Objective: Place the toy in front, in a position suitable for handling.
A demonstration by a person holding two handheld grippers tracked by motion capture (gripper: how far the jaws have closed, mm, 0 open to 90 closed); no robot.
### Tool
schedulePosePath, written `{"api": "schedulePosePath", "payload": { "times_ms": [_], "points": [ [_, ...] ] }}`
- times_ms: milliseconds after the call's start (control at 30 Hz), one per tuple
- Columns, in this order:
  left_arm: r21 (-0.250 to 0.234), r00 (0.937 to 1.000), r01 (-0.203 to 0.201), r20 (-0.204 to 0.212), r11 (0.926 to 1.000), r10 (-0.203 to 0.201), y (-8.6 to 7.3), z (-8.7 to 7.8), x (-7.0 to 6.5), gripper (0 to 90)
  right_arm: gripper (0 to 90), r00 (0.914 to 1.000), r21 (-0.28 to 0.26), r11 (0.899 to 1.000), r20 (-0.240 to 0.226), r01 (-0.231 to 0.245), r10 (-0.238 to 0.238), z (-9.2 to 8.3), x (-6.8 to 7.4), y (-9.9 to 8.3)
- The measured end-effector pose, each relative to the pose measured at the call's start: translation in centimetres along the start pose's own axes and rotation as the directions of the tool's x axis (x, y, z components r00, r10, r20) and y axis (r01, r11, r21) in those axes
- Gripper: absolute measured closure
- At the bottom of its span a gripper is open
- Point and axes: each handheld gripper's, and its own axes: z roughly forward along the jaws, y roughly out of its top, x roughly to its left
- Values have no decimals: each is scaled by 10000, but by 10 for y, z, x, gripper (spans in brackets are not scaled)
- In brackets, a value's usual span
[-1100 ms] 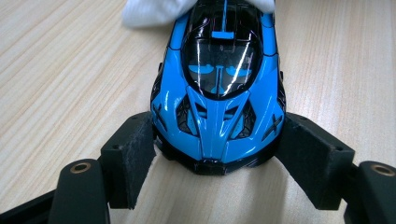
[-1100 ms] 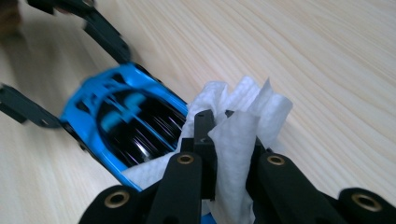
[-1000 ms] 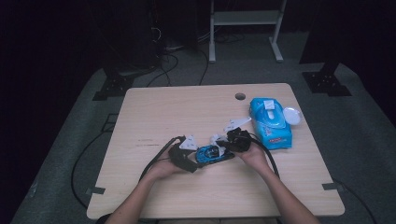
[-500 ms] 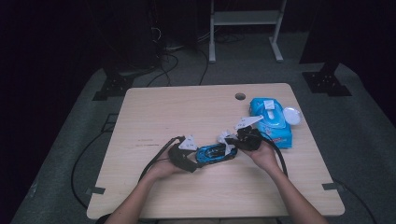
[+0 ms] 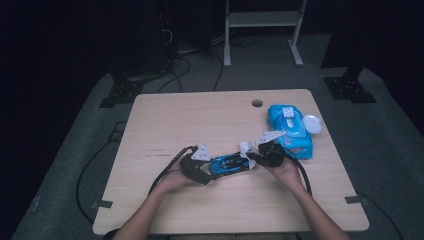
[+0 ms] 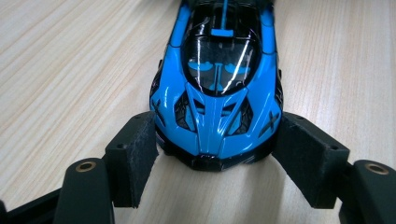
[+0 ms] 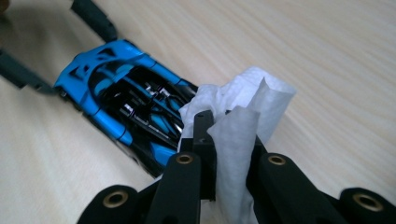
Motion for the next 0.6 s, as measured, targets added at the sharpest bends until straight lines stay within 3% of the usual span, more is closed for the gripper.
{"api": "schedulePosePath", "payload": {
  "times_ms": [267,433,600],
  "points": [
    [22,10000,62,18,10000,-62,0,1,0,304,821,9999,-25,10000,-99,54,-55,-16,0,-11],
    [44,10000,40,-10,10000,-40,0,1,0,305,820,9981,211,9997,-602,103,-91,-23,6,-19],
    [81,10000,-93,4,9999,93,0,1,-1,306,820,9990,283,9995,-444,117,-105,-20,3,-13]
  ]
}}
